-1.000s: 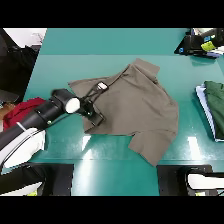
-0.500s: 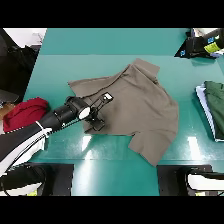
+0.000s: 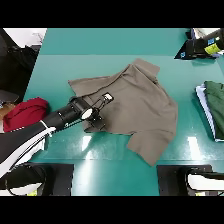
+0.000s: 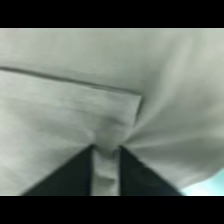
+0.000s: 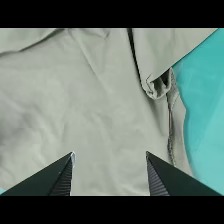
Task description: Fold the shirts.
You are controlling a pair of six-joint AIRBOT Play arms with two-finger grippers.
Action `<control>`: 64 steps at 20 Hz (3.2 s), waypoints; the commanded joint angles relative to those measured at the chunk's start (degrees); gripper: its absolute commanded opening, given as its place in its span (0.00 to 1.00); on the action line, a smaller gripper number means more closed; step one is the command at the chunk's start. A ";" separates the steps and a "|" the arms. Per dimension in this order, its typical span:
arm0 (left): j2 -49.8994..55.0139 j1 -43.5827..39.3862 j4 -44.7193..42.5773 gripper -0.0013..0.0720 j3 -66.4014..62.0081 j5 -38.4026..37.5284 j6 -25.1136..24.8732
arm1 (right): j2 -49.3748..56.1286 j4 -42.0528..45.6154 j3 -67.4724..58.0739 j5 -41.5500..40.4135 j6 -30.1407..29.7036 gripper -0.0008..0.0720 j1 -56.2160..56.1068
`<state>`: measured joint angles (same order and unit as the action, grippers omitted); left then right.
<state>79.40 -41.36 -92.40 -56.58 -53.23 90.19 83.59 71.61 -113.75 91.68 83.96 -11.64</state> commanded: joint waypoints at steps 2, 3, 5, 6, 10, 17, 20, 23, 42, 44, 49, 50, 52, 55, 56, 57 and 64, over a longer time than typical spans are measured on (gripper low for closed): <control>0.31 0.07 -0.28 0.06 -3.30 -2.54 0.50 | -0.04 0.00 -0.07 0.63 0.00 0.71 -0.02; 0.31 0.07 -0.28 0.06 -4.98 -4.11 0.48 | -0.04 0.07 -0.07 0.98 0.00 0.71 -0.02; 0.28 0.07 -0.50 0.06 -8.55 -6.95 0.42 | -0.07 0.61 -0.04 2.27 -0.02 0.71 0.20; 0.28 0.07 -0.61 0.06 -10.45 -8.20 0.42 | -0.04 0.46 -0.04 3.56 0.00 0.71 0.52; -3.76 1.31 -0.66 0.06 -13.22 -8.55 0.44 | -1.49 0.37 2.75 8.17 0.02 0.71 3.10; -6.60 2.71 2.97 0.06 -13.16 -10.78 0.46 | -17.09 -0.07 45.16 -4.35 0.02 0.71 10.58; -6.60 2.71 3.15 0.95 -13.00 -13.25 0.96 | -23.17 0.04 59.32 -7.76 0.00 0.71 11.04; -6.29 2.69 4.37 0.89 -13.00 -9.94 1.46 | -28.85 -0.09 66.18 -12.15 0.02 0.71 11.04; 3.48 0.04 -7.91 0.89 -6.49 -6.60 5.38 | -39.89 -0.09 68.43 -13.92 1.11 0.71 11.04; 3.48 0.07 -8.24 0.89 -6.43 -6.14 5.38 | -39.87 -0.11 68.43 -13.94 1.11 0.71 11.04; 3.45 0.04 -10.60 0.35 -6.38 -5.79 6.60 | -39.87 -0.09 68.43 -13.90 1.11 0.71 11.04; 3.45 0.07 -10.14 0.34 -6.38 -5.70 7.04 | -39.89 -0.09 68.43 -13.88 1.11 0.71 11.04; 3.15 0.07 -10.99 0.07 -6.40 -5.79 7.10 | -39.87 -0.07 68.43 -13.81 1.14 0.71 11.04; -1.31 1.73 -13.75 0.06 -7.23 -6.47 8.68 | -39.87 0.20 68.52 -11.96 1.84 0.71 11.23; -4.20 3.39 -13.73 0.06 -7.34 -6.51 9.64 | -39.87 0.00 68.96 -9.62 2.25 0.71 12.37; -7.61 5.62 -13.66 0.06 -7.34 -7.04 11.08 | -39.87 -0.09 70.31 -7.61 2.43 0.71 14.08; -21.44 15.54 -11.76 0.06 -7.34 -11.37 13.66 | -36.76 -12.09 88.30 -12.83 -2.25 0.61 33.14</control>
<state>62.08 -28.86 -104.64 -63.86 -63.83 102.10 44.88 67.51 -31.55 81.49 85.47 14.66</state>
